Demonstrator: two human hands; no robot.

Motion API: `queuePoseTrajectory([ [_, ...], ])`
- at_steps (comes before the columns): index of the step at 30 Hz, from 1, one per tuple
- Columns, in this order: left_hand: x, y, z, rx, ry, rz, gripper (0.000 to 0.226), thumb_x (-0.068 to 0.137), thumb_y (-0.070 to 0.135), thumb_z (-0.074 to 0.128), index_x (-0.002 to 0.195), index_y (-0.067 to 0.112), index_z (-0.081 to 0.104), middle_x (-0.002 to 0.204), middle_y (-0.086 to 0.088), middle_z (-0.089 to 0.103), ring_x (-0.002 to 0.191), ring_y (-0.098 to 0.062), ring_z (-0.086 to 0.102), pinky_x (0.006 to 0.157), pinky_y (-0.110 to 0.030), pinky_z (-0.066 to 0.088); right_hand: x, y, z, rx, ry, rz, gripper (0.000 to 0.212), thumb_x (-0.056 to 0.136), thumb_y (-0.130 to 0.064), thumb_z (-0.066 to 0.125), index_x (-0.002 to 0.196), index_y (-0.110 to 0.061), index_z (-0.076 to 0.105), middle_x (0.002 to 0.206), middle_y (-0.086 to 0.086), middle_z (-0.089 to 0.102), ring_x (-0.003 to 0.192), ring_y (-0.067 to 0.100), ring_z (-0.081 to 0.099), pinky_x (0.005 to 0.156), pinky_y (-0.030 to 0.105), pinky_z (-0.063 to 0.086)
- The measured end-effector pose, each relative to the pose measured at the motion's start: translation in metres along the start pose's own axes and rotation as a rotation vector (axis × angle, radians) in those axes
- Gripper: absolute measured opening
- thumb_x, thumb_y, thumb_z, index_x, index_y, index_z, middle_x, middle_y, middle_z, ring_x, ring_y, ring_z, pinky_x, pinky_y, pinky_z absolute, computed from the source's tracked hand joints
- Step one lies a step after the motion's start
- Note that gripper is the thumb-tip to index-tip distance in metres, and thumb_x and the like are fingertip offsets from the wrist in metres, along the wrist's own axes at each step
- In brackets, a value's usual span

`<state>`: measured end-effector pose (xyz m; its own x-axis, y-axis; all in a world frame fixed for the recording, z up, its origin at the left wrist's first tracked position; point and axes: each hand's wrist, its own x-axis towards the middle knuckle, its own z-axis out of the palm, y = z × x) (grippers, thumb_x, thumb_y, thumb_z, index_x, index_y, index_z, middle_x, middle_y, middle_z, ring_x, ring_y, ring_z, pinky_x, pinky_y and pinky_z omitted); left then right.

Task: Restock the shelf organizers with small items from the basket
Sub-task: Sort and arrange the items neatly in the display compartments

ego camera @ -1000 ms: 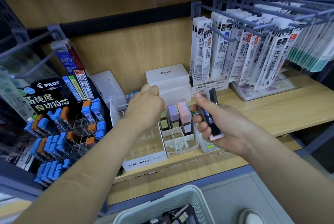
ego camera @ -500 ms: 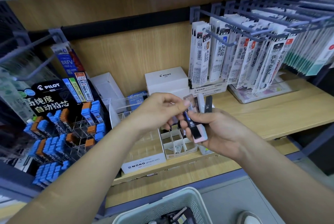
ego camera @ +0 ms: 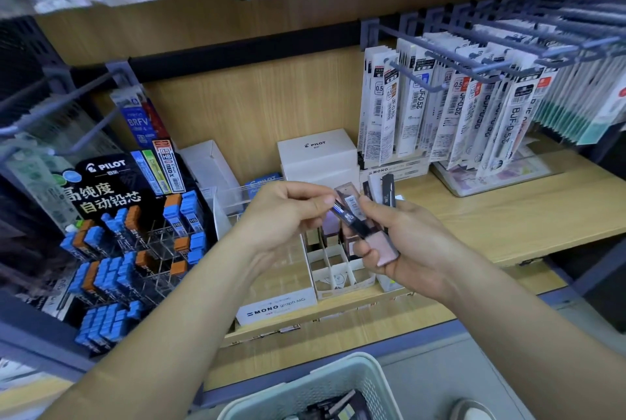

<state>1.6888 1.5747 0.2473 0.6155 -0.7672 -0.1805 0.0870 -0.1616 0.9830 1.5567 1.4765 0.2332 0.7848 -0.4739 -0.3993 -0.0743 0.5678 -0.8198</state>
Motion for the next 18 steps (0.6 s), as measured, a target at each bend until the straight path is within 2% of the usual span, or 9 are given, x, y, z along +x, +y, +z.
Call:
queuePoseTrajectory([
  [3,0.0,0.004,-0.006,-0.1,0.036,0.024,0.008,0.084,0.0,0.065,0.089,0.002,0.07,0.068,-0.005,0.063,0.062,-0.011,0.056,0.06,-0.016,0.052,-0.001,-0.005,-0.006,-0.074,-0.027,0.002,0.041,0.095,-0.035,0.057,0.12,-0.003,0.056,0.071,0.012,0.06,0.044,0.015,0.042,0.036,0.018,0.031],
  [6,-0.002,0.007,-0.008,-0.164,0.038,0.032,0.005,0.082,-0.002,0.065,0.085,0.001,0.068,0.064,-0.006,0.066,0.059,-0.013,0.06,0.059,-0.016,0.054,-0.003,-0.011,-0.011,-0.178,-0.015,-0.024,0.034,0.09,-0.047,0.059,0.093,-0.013,0.06,0.065,0.008,0.056,0.042,0.013,0.036,0.036,0.016,0.024],
  [8,-0.004,0.008,-0.005,-0.117,0.012,0.047,0.005,0.08,-0.002,0.067,0.081,0.003,0.066,0.064,-0.009,0.067,0.06,-0.014,0.062,0.057,-0.017,0.054,-0.005,-0.014,-0.013,-0.223,0.001,-0.047,0.036,0.09,-0.05,0.058,0.08,-0.016,0.06,0.063,0.007,0.055,0.041,0.013,0.033,0.038,0.016,0.022],
  [10,-0.008,0.008,0.001,-0.003,-0.039,0.056,0.011,0.078,-0.003,0.07,0.079,0.006,0.063,0.068,-0.011,0.069,0.06,-0.016,0.064,0.057,-0.019,0.054,-0.006,-0.017,-0.015,-0.23,0.023,-0.06,0.036,0.089,-0.05,0.058,0.084,-0.015,0.058,0.063,0.006,0.054,0.041,0.012,0.033,0.038,0.016,0.021],
  [13,-0.015,0.008,0.011,0.213,-0.209,0.053,0.029,0.078,-0.003,0.072,0.098,0.012,0.06,0.068,-0.008,0.069,0.059,-0.014,0.064,0.057,-0.021,0.052,-0.008,-0.018,-0.015,-0.248,0.045,-0.098,0.035,0.088,-0.049,0.06,0.084,-0.014,0.059,0.06,0.004,0.053,0.041,0.012,0.032,0.039,0.016,0.021],
  [15,-0.02,0.008,0.017,0.31,-0.337,0.053,0.045,0.08,-0.005,0.07,0.111,0.024,0.055,0.068,-0.008,0.066,0.062,-0.018,0.064,0.062,-0.023,0.051,-0.007,-0.017,-0.014,-0.246,0.056,-0.124,0.033,0.088,-0.047,0.062,0.08,-0.016,0.06,0.058,0.003,0.051,0.041,0.012,0.031,0.041,0.017,0.019],
  [16,-0.021,0.009,0.017,0.34,-0.36,0.063,0.05,0.081,-0.005,0.069,0.113,0.03,0.053,0.069,-0.008,0.064,0.064,-0.021,0.064,0.064,-0.024,0.052,-0.007,-0.016,-0.013,-0.231,0.061,-0.126,0.032,0.088,-0.047,0.062,0.079,-0.016,0.06,0.057,0.003,0.051,0.041,0.012,0.031,0.041,0.017,0.019],
  [18,-0.02,0.014,0.009,0.354,-0.281,0.104,0.053,0.084,-0.006,0.064,0.118,0.034,0.054,0.069,-0.005,0.06,0.066,-0.023,0.067,0.064,-0.025,0.055,-0.006,-0.017,-0.012,-0.197,0.051,-0.122,0.034,0.089,-0.047,0.062,0.083,-0.013,0.06,0.058,0.002,0.052,0.04,0.011,0.031,0.04,0.016,0.02],
])
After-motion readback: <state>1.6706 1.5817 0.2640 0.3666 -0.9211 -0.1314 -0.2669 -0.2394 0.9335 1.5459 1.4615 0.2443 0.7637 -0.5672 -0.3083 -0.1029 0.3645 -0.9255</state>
